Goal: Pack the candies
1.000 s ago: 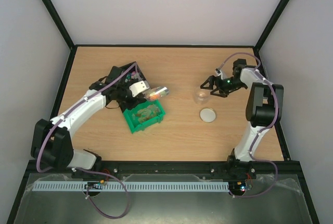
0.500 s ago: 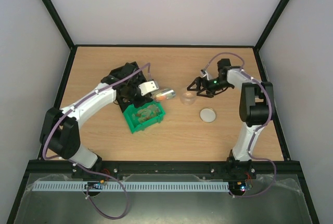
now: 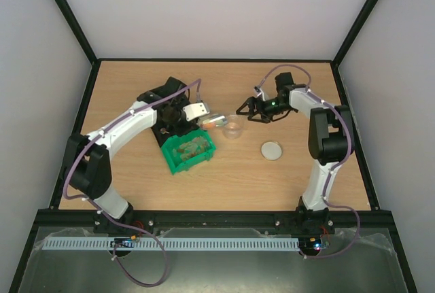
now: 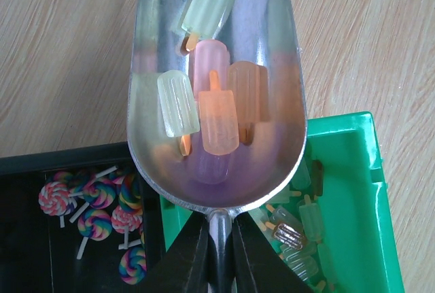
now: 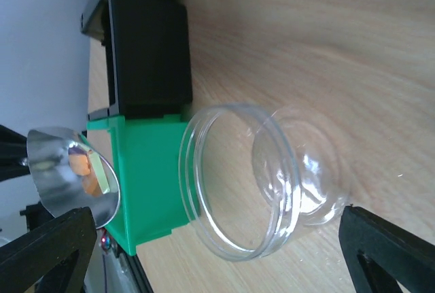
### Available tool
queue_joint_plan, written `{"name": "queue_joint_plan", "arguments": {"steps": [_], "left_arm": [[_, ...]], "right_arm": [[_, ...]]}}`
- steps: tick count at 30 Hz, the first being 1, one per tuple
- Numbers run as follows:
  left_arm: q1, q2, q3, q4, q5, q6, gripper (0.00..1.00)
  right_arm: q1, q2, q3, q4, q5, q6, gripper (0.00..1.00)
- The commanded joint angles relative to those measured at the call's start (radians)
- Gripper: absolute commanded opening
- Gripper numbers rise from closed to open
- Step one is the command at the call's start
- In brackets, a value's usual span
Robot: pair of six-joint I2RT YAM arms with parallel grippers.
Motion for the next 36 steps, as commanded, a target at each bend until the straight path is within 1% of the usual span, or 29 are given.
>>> {"name": "queue_joint_plan", "arguments": {"steps": [1, 6, 13, 23, 36], "left_arm": [[0.001, 0.024, 0.066, -0.063, -0.022, 0.026, 0.02], [-0.001, 0.055, 0.109, -0.100, -0.043, 0.039, 0.02], [-0.011, 0.102, 0.176, -0.168, -0.067, 0.056, 0.02], [-0.033, 0.142, 0.233, -0.215, -0.116, 0.065, 0.02], [-0.073, 0.199, 0.317, -0.274, -0.197, 0.078, 0.02]], "right_arm": [[-0.007, 0.020, 0.021, 0.067, -0.035, 0.085, 1.00], [0.020, 0.035, 0.013, 0.117, -0.045, 0.124, 1.00], [0.033, 0.043, 0.013, 0.135, -0.078, 0.144, 1.00], [0.049, 0.043, -0.020, 0.142, -0.137, 0.153, 0.98], [0.048, 0.032, -0.029, 0.155, -0.083, 0.161, 0.98]]}}
